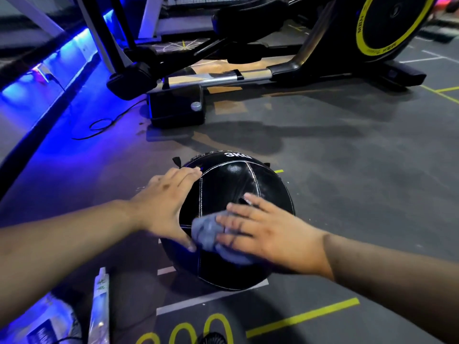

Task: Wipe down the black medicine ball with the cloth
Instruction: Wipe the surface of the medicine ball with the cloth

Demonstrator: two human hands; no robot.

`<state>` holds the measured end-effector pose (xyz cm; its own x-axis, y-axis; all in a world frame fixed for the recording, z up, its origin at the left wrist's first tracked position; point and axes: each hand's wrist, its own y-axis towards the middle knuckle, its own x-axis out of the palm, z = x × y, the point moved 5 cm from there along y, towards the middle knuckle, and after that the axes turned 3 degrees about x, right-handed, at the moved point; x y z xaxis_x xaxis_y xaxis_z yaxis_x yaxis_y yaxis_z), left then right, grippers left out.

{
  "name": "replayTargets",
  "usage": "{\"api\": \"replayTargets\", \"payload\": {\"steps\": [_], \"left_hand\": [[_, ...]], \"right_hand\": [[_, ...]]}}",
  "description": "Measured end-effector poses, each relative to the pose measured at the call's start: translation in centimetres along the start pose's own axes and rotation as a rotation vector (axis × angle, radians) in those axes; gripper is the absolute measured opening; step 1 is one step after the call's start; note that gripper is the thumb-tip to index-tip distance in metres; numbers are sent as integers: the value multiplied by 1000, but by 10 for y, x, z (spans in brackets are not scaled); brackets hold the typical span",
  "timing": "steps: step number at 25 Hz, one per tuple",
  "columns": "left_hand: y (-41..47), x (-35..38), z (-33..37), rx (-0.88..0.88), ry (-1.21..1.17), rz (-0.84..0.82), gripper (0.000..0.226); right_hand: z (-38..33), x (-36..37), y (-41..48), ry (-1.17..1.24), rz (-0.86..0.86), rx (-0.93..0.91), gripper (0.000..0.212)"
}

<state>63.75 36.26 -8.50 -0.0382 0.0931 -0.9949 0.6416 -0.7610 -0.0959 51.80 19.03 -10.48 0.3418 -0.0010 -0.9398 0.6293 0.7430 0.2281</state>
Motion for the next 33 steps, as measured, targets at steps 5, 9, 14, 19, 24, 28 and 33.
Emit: {"api": "replayTargets", "payload": {"steps": [5,9,14,19,24,28,33], "left_hand": [[-7,0,2,22,-5,-41,150],[-12,0,5,30,-20,-32,145],[-12,-1,6,-19,-81,-9,124],[-17,-7,5,26,-35,84,96],[-29,3,-5,5,-13,43,116],[-38,5,-10,10,-22,60,113],[-49,-4,-28,-32,-53,41,90]], "right_hand": [[88,2,-14,454,110,725,51],[126,28,-38,761,53,1126,27],[83,-15,10,671,183,658,38],[7,-18,49,249,-17,195,70],[79,0,7,627,132,786,45],[121,30,-25,1017,-21,1211,21],[61,-6,-9,645,154,890,31]]}}
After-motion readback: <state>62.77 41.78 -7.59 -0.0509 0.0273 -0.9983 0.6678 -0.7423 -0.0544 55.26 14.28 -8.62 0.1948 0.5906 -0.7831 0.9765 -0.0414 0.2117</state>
